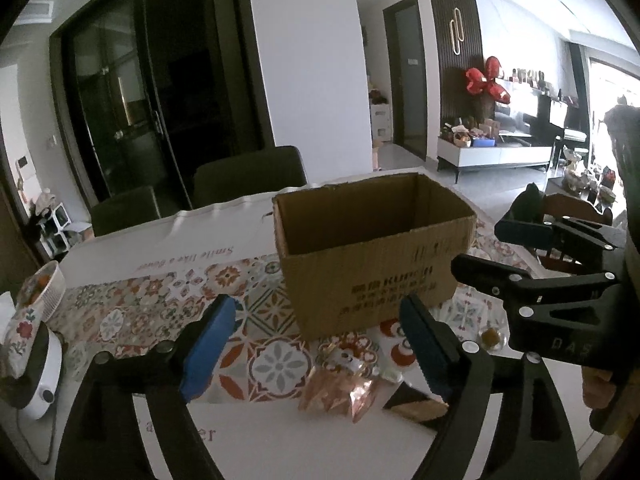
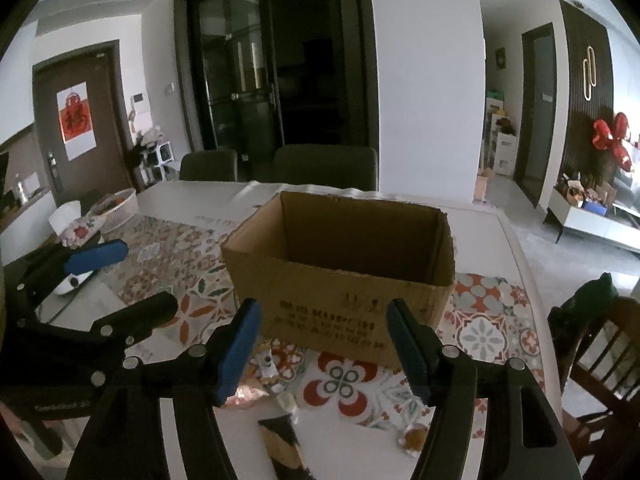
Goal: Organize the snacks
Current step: 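Withdraw both tools from the box back toward the table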
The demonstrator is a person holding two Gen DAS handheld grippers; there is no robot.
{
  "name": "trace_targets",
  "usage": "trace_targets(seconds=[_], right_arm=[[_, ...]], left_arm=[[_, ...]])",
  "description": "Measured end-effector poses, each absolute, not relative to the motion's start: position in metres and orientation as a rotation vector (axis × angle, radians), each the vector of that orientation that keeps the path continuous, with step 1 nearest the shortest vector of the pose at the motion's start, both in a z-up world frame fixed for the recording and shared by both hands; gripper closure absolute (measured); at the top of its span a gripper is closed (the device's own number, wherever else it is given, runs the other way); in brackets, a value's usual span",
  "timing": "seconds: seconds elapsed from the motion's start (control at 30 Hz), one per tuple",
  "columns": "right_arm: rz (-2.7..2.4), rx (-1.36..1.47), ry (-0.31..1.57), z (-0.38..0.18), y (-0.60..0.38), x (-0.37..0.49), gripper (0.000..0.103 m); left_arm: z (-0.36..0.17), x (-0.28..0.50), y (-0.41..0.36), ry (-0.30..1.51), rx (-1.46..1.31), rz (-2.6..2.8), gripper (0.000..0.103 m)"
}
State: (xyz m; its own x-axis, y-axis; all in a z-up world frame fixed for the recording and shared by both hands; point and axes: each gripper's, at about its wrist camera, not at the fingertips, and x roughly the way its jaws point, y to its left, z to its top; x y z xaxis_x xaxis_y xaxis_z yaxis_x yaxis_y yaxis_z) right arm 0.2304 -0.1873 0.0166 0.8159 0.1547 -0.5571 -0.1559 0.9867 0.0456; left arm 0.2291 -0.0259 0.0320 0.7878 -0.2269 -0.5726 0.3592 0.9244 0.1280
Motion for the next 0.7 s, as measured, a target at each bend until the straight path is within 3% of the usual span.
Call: trace_targets(seconds=[0.7], right_arm=[[0.191, -0.052, 0.777, -0.048, -0.152, 0.211, 0.037]], left_arm=[[-0.030, 0.219, -0.001, 0.703, 0.251, -0.354, 0.015]])
